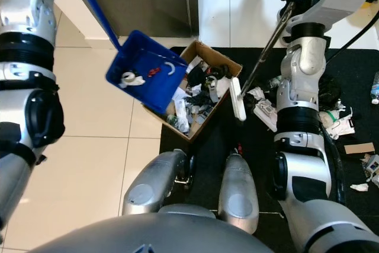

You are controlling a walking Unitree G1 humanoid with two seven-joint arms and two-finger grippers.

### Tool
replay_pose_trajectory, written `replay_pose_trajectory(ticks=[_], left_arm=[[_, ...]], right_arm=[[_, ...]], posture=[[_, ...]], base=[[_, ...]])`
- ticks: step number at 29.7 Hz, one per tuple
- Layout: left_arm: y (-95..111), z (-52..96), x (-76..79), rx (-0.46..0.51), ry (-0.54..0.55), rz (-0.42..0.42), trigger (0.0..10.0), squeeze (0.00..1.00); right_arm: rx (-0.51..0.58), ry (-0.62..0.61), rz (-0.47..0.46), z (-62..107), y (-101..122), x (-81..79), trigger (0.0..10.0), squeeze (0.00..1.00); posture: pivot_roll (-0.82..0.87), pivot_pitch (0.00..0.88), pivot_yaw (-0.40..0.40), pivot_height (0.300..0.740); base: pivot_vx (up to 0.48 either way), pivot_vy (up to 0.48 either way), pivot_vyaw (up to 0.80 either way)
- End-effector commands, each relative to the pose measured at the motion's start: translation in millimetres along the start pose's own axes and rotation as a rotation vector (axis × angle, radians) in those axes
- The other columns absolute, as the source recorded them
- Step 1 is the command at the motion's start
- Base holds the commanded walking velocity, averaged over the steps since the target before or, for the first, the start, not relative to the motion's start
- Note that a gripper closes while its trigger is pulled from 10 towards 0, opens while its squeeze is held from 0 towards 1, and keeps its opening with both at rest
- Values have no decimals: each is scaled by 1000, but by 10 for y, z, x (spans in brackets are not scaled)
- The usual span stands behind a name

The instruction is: Sweep floor

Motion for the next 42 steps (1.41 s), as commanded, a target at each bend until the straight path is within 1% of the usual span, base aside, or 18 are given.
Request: replay_pose_trajectory(ticks=[1,9,11,13,14,15,16,21,24,28,30,31,34,35,37,38,40,42], left_arm=[[124,6,50,88,-46,-72,10000,0],[116,14,156,101,-68,-102,10000,0],[128,18,210,117,-82,-114,10000,0],[145,37,328,137,-117,-115,10000,0],[145,37,328,137,-117,-115,10000,0],[174,81,498,171,-173,-125,10000,0],[174,81,498,171,-173,-125,10000,0],[263,165,793,239,-271,-127,10000,0],[367,198,1000,281,-316,-102,10000,0],[440,216,1120,309,-337,-98,10000,0],[481,280,1281,341,-383,-113,10000,0],[492,382,1429,384,-444,-150,10000,0],[456,619,1704,442,-566,-196,10000,0],[445,644,1731,442,-577,-196,10000,0],[443,791,1865,494,-631,-232,10000,0],[443,791,1865,494,-631,-232,10000,0],[439,916,1958,530,-670,-243,10000,0],[430,966,1995,529,-676,-225,10000,0]], right_arm=[[30,1,-9,-5,46,-9,10000,0],[30,-1,-10,9,43,-11,10000,0],[30,-3,-9,16,43,-3,10000,0],[30,-4,-7,19,45,2,10000,0],[30,-4,-7,19,45,2,10000,0],[31,-6,-7,18,46,0,10000,0],[31,-6,-7,18,46,0,10000,0],[30,-7,-11,23,39,-8,10000,0],[29,-5,-13,29,31,-22,10000,0],[30,-6,-15,32,31,-31,10000,0],[31,-8,-16,40,30,-37,10000,0],[32,-10,-16,46,31,-31,10000,0],[34,-16,-14,58,33,-14,10000,0],[34,-16,-14,59,32,-13,10000,0],[39,-21,-12,58,48,3,10000,0],[39,-21,-12,58,48,3,10000,0],[44,-24,-10,57,61,11,10000,0],[46,-25,-9,61,64,11,10000,0]], posture=[[104,63,101,740],[99,67,104,740],[96,68,105,740],[95,69,105,740],[95,69,105,740],[92,71,109,740],[92,71,109,740],[94,75,110,740],[93,76,113,740],[87,79,120,740],[84,79,123,740],[84,78,125,740],[80,77,132,740],[80,77,132,740],[76,77,134,740],[76,77,134,740],[70,75,139,740],[66,74,142,740]], base=[[0,0,0],[0,0,0],[0,0,0],[0,0,0],[0,0,0],[0,0,0],[0,0,0],[0,0,0],[0,0,0],[0,0,0],[0,0,0],[0,0,0],[0,0,0],[0,0,0],[0,0,0],[0,0,0],[0,0,0],[0,0,0]])
Point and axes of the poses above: a point about 5 cm out from each wrist's last joint towards the gripper, its own z axis pointing back from the gripper into the wrist, its own y axis along the axis of the wrist's last joint, x = y × z, the point moved 3 cm from there along -z, pointing out of the wrist towards the gripper, and after that the axes turned 10 degrees about -z, right-handed, at the moved point
